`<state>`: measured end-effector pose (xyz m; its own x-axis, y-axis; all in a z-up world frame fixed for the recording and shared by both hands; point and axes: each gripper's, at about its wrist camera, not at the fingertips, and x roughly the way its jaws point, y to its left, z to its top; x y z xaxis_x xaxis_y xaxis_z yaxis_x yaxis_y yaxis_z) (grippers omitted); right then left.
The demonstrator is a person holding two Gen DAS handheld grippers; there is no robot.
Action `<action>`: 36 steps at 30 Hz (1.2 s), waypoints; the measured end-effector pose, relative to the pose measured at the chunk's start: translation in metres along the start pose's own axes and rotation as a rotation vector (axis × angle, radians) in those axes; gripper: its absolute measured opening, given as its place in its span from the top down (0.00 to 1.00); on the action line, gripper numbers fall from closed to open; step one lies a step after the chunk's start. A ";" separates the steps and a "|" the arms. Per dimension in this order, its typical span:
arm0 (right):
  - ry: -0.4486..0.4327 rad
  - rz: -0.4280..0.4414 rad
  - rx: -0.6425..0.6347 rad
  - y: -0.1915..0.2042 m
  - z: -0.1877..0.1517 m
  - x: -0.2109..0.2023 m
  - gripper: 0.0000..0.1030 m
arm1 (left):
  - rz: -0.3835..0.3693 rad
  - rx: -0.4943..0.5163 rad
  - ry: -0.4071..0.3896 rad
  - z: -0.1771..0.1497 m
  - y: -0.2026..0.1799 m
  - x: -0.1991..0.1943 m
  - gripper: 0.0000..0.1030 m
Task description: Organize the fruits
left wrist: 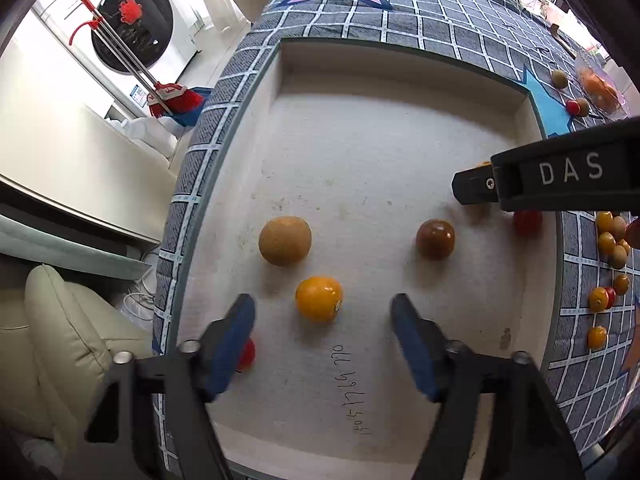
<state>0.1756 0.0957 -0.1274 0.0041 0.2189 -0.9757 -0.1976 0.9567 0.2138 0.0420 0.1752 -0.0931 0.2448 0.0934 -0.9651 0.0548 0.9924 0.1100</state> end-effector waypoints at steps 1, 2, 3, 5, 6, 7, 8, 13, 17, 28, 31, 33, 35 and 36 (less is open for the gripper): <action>0.000 0.005 0.001 0.000 0.001 0.000 0.61 | 0.009 0.007 -0.011 0.000 0.000 -0.003 0.24; -0.002 0.011 0.002 0.000 0.002 -0.002 0.56 | 0.011 0.014 -0.008 0.000 0.000 -0.003 0.24; -0.006 0.019 0.000 0.000 0.003 -0.004 0.54 | 0.014 0.018 -0.002 0.000 0.000 -0.003 0.24; -0.016 0.038 -0.001 0.002 0.006 -0.009 0.43 | 0.019 0.022 0.006 -0.001 0.001 -0.003 0.24; -0.022 0.048 0.000 0.002 0.008 -0.012 0.41 | 0.020 0.024 0.010 -0.002 0.001 -0.004 0.24; -0.031 0.059 0.002 0.003 0.009 -0.015 0.35 | 0.023 0.025 0.013 -0.002 0.001 -0.005 0.24; -0.040 0.071 0.005 0.004 0.010 -0.018 0.26 | 0.028 0.027 0.014 -0.002 0.001 -0.006 0.24; -0.093 0.102 0.023 0.005 0.015 -0.040 0.16 | 0.037 0.044 0.010 -0.004 -0.001 -0.013 0.24; -0.139 0.131 0.054 -0.004 0.005 -0.061 0.16 | 0.037 0.071 0.004 -0.001 -0.006 -0.020 0.24; -0.175 0.120 0.243 -0.085 -0.051 -0.092 0.16 | 0.010 0.203 -0.031 0.022 -0.051 -0.035 0.24; -0.179 0.104 0.307 -0.111 -0.068 -0.096 0.16 | -0.004 0.237 -0.042 0.030 -0.067 -0.040 0.24; -0.182 0.086 0.344 -0.128 -0.079 -0.098 0.16 | -0.018 0.255 -0.050 0.035 -0.077 -0.045 0.24; -0.185 0.066 0.381 -0.144 -0.090 -0.100 0.16 | -0.031 0.265 -0.056 0.041 -0.088 -0.050 0.24; -0.185 0.056 0.401 -0.152 -0.096 -0.101 0.16 | -0.038 0.267 -0.058 0.045 -0.093 -0.053 0.24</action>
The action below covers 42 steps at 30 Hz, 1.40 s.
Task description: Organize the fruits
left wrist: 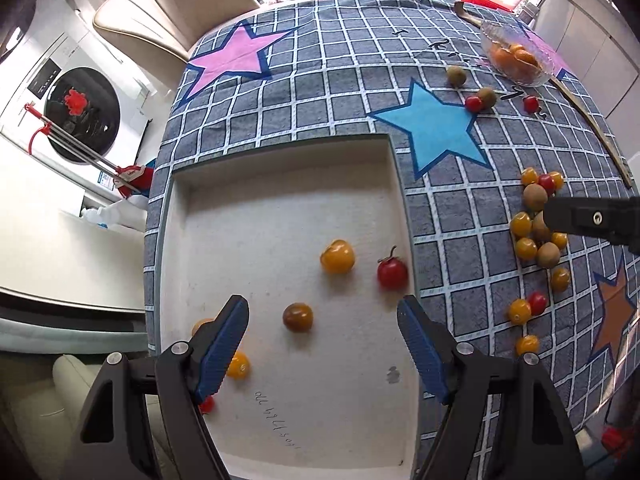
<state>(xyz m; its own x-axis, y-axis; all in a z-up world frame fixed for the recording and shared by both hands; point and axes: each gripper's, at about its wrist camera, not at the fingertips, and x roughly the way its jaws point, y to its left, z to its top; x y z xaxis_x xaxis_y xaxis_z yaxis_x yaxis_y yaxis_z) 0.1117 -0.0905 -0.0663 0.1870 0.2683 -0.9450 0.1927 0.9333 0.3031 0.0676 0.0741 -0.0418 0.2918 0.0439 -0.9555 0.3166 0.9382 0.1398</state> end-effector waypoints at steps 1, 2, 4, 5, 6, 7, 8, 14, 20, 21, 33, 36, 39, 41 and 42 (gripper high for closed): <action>-0.003 -0.011 0.019 -0.010 0.000 -0.002 0.16 | -0.007 -0.001 -0.003 0.006 -0.005 -0.003 0.24; -0.007 -0.023 0.038 -0.020 0.000 -0.004 0.16 | -0.018 -0.003 -0.007 0.012 -0.008 -0.004 0.24; -0.017 -0.050 0.072 -0.038 0.003 -0.007 0.16 | -0.037 -0.011 -0.014 0.027 -0.016 -0.007 0.24; -0.022 -0.063 0.087 -0.047 0.006 -0.009 0.16 | -0.043 -0.013 -0.020 0.035 -0.020 -0.008 0.24; -0.027 -0.074 0.098 -0.054 0.010 -0.010 0.16 | -0.046 -0.014 -0.026 0.043 -0.025 -0.008 0.24; -0.033 -0.085 0.109 -0.061 0.015 -0.012 0.16 | -0.046 -0.017 -0.032 0.051 -0.030 -0.008 0.24; -0.038 -0.091 0.119 -0.068 0.020 -0.013 0.16 | -0.048 -0.021 -0.034 0.059 -0.034 -0.006 0.24; -0.065 -0.117 0.142 -0.099 0.054 -0.016 0.16 | -0.066 -0.042 -0.019 0.101 -0.064 0.018 0.24; -0.069 -0.118 0.133 -0.115 0.083 -0.002 0.16 | -0.085 -0.032 -0.022 0.132 -0.095 0.048 0.24; -0.067 -0.120 0.128 -0.116 0.087 0.001 0.16 | -0.088 -0.026 -0.026 0.136 -0.099 0.053 0.24; -0.068 -0.118 0.089 -0.126 0.124 0.032 0.27 | -0.101 0.005 -0.026 0.167 -0.123 0.090 0.24; -0.062 -0.116 0.080 -0.126 0.130 0.038 0.35 | -0.098 0.021 -0.029 0.172 -0.128 0.094 0.25; -0.073 -0.125 0.056 -0.122 0.134 0.039 0.37 | -0.097 0.037 -0.031 0.175 -0.133 0.097 0.28; -0.076 -0.122 0.048 -0.120 0.136 0.040 0.41 | -0.114 0.035 -0.036 0.176 -0.135 0.097 0.36; -0.078 -0.122 0.046 -0.119 0.136 0.040 0.43 | -0.116 0.034 -0.037 0.177 -0.135 0.096 0.37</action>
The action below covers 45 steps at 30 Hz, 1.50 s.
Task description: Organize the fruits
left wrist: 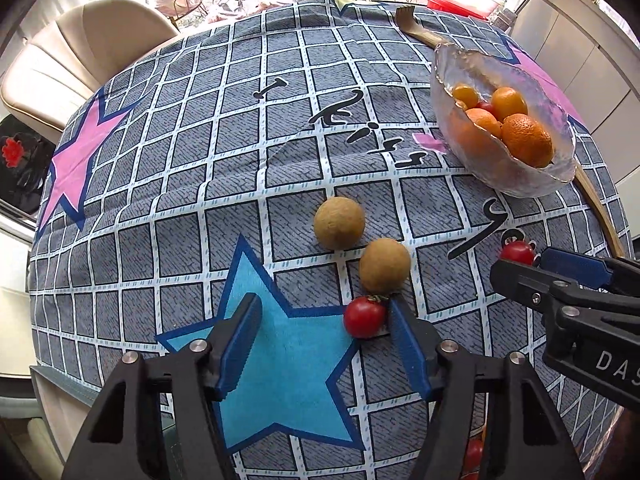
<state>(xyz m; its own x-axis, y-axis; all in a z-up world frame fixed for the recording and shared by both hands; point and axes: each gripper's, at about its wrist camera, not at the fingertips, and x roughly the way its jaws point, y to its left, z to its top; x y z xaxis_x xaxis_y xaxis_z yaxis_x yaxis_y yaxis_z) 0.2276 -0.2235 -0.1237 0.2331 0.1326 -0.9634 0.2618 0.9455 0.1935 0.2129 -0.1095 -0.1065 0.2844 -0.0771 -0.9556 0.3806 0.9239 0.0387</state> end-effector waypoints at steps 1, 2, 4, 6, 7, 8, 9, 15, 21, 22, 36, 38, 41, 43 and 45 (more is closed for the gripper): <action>-0.002 0.000 -0.002 0.001 0.000 0.000 0.48 | -0.003 0.000 0.001 0.001 -0.001 0.000 0.41; -0.002 0.001 -0.005 0.002 0.001 0.000 0.54 | -0.007 0.000 0.001 0.002 -0.002 0.000 0.46; 0.001 -0.003 -0.010 0.004 0.002 0.001 0.65 | -0.024 0.002 0.003 0.002 -0.004 -0.001 0.58; 0.004 0.001 -0.011 0.004 0.002 0.001 0.74 | -0.029 0.014 0.002 0.001 -0.009 -0.003 0.70; 0.006 0.003 -0.009 0.004 0.002 0.002 0.78 | -0.027 0.022 0.000 0.001 -0.011 -0.003 0.79; 0.007 0.005 -0.006 0.005 0.003 0.002 0.78 | -0.029 0.027 0.001 0.000 -0.013 -0.004 0.81; 0.008 0.007 -0.003 0.005 0.002 0.002 0.78 | -0.028 0.028 0.002 -0.001 -0.014 -0.005 0.81; 0.007 0.034 0.008 -0.002 -0.009 -0.008 0.78 | -0.067 -0.001 0.003 -0.016 -0.008 -0.020 0.81; 0.010 0.058 0.030 -0.005 -0.029 -0.025 0.78 | -0.083 -0.026 -0.005 -0.034 0.007 -0.046 0.81; 0.010 0.059 0.027 -0.004 -0.034 -0.028 0.78 | -0.078 -0.029 -0.005 -0.039 0.010 -0.050 0.81; 0.032 0.065 0.000 0.025 -0.099 -0.060 0.78 | -0.070 -0.085 -0.007 -0.111 0.051 -0.100 0.81; 0.034 0.064 -0.011 0.032 -0.108 -0.064 0.78 | -0.062 -0.091 -0.006 -0.122 0.059 -0.105 0.81; 0.042 0.064 -0.035 0.046 -0.120 -0.068 0.78 | -0.051 -0.108 -0.007 -0.141 0.074 -0.114 0.81; 0.049 0.065 -0.056 0.058 -0.128 -0.069 0.78 | -0.043 -0.129 -0.006 -0.155 0.085 -0.120 0.81; 0.061 0.070 -0.085 0.072 -0.137 -0.070 0.78 | -0.033 -0.150 -0.004 -0.169 0.096 -0.125 0.81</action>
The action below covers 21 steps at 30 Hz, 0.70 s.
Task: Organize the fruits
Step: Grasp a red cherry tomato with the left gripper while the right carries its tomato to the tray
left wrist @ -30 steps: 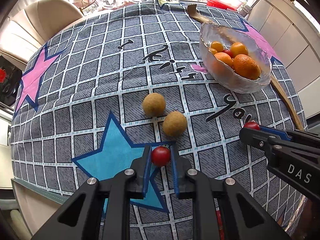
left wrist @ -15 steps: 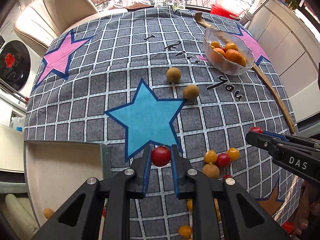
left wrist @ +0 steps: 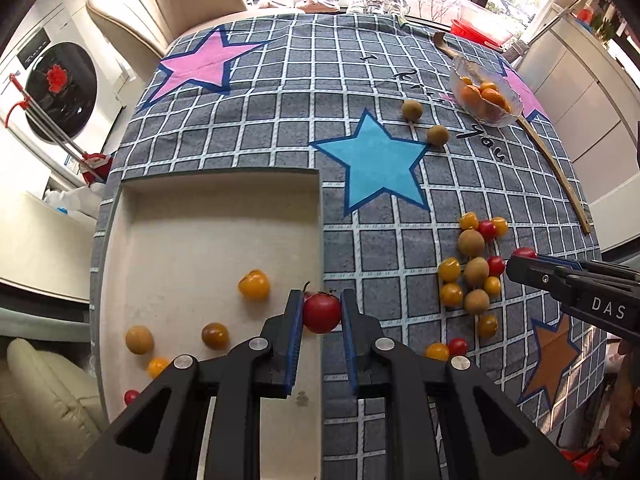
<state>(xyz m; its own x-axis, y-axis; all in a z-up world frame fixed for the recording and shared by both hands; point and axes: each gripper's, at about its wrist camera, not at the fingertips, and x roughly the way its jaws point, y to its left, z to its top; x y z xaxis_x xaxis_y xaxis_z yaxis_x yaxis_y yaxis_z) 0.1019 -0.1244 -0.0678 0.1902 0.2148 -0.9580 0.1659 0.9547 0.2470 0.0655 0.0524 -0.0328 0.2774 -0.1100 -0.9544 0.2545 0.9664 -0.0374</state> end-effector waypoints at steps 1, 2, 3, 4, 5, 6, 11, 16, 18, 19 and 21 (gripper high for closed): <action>0.006 0.002 -0.015 0.008 -0.003 0.000 0.78 | 0.007 -0.010 0.001 -0.006 0.006 -0.003 0.81; 0.013 0.007 -0.031 0.017 -0.007 0.001 0.78 | 0.013 -0.022 0.003 -0.012 0.014 -0.005 0.81; 0.020 0.011 -0.046 0.025 -0.010 0.002 0.78 | 0.017 -0.036 0.006 -0.019 0.021 -0.007 0.81; 0.028 0.016 -0.064 0.035 -0.013 0.003 0.78 | 0.025 -0.049 0.010 -0.026 0.029 -0.008 0.81; 0.035 0.021 -0.082 0.044 -0.016 0.005 0.78 | 0.036 -0.059 0.014 -0.032 0.036 -0.009 0.81; 0.041 0.027 -0.100 0.054 -0.019 0.006 0.78 | 0.048 -0.070 0.019 -0.039 0.044 -0.010 0.81; 0.091 0.069 -0.176 0.101 -0.032 0.020 0.78 | 0.100 -0.143 0.066 -0.072 0.084 -0.003 0.81; 0.131 0.087 -0.253 0.143 -0.043 0.038 0.78 | 0.142 -0.211 0.097 -0.096 0.115 0.007 0.81; 0.149 0.092 -0.270 0.155 -0.044 0.047 0.78 | 0.153 -0.232 0.109 -0.103 0.123 0.013 0.81; 0.156 0.091 -0.281 0.161 -0.044 0.051 0.78 | 0.157 -0.241 0.114 -0.105 0.127 0.016 0.81; 0.175 0.086 -0.302 0.170 -0.046 0.060 0.78 | 0.162 -0.257 0.123 -0.108 0.131 0.022 0.81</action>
<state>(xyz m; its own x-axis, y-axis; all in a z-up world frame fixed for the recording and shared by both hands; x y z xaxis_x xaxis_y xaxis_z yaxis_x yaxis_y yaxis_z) 0.0975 0.0606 -0.0898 0.0176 0.3037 -0.9526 -0.1423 0.9438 0.2983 0.0045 0.2017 -0.0909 0.1769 0.0642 -0.9821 -0.0302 0.9978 0.0598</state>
